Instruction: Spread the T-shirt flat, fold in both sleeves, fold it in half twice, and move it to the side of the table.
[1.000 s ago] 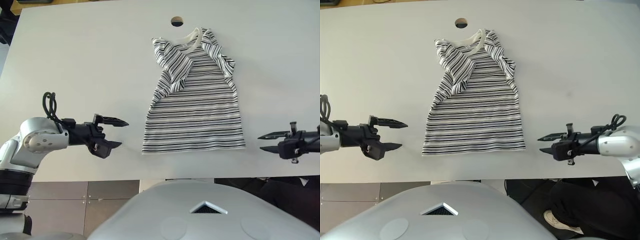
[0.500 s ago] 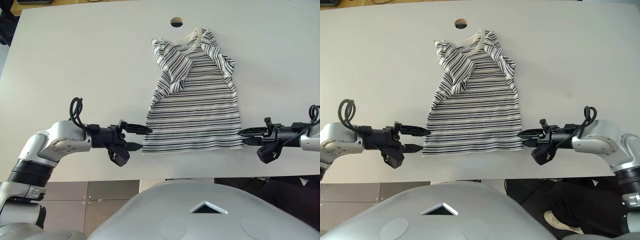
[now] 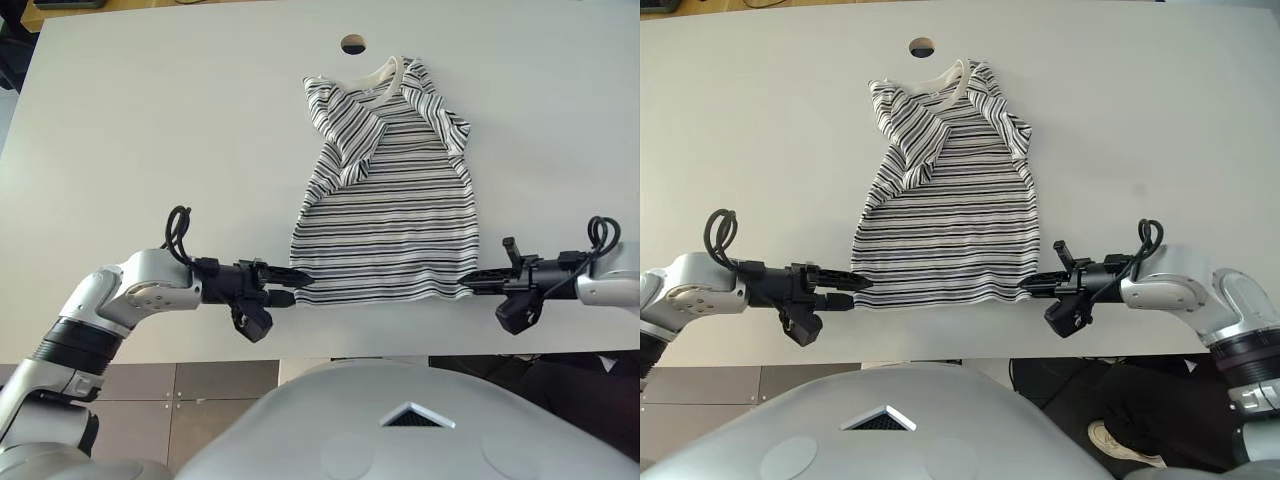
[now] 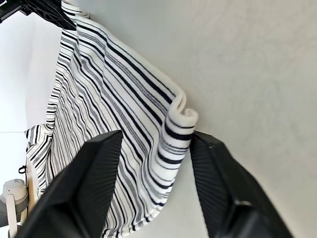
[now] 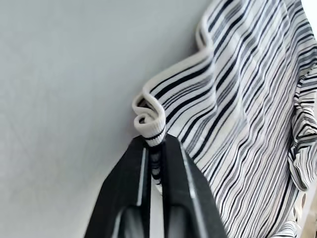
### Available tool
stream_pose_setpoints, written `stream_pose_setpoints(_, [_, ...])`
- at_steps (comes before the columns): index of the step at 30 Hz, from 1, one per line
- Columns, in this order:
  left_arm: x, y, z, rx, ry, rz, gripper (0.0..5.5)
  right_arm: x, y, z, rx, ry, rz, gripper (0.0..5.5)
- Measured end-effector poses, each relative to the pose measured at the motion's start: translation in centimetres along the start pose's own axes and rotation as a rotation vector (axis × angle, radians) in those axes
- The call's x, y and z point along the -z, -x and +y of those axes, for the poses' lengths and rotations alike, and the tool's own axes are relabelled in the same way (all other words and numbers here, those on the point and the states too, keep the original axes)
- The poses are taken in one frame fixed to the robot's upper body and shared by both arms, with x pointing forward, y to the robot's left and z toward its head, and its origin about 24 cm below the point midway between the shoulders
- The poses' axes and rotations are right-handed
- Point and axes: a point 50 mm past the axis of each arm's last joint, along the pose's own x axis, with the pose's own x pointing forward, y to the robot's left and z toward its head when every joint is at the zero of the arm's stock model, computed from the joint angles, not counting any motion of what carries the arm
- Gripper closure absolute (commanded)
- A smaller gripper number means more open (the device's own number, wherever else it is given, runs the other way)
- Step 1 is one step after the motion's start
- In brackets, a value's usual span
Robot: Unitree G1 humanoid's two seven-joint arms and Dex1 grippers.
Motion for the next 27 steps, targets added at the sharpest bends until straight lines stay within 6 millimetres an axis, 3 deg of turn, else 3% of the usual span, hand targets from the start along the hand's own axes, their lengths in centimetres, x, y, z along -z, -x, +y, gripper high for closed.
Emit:
stream_pose_setpoints(10, [0.2, -0.7, -0.3, 0.007, -0.003, -0.009, 5.34, -0.1, -0.1, -0.1, 0.003, -0.011, -0.01, 5.4])
stream_pose_setpoints(16, [0.1, -1.3, 0.0, -0.036, 0.13, -0.025, 5.39, -0.4, -0.2, -0.5, 0.014, -0.077, -0.028, 5.4])
stream_pose_setpoints(21, [-1.4, -1.5, 1.8, -0.07, 0.467, -0.185, 5.39, -2.0, 0.2, -0.2, 0.011, -0.507, -0.203, 5.4])
stream_pose_setpoints(24, [-2.3, 0.2, 2.2, 0.027, 0.684, -0.293, 5.39, -1.4, 2.9, -1.5, 0.054, -0.714, -0.313, 5.4])
stream_pose_setpoints(27, [-2.7, 1.7, 2.4, 0.099, 0.792, -0.341, 5.39, -1.1, 5.1, -2.6, 0.124, -0.784, -0.419, 5.4])
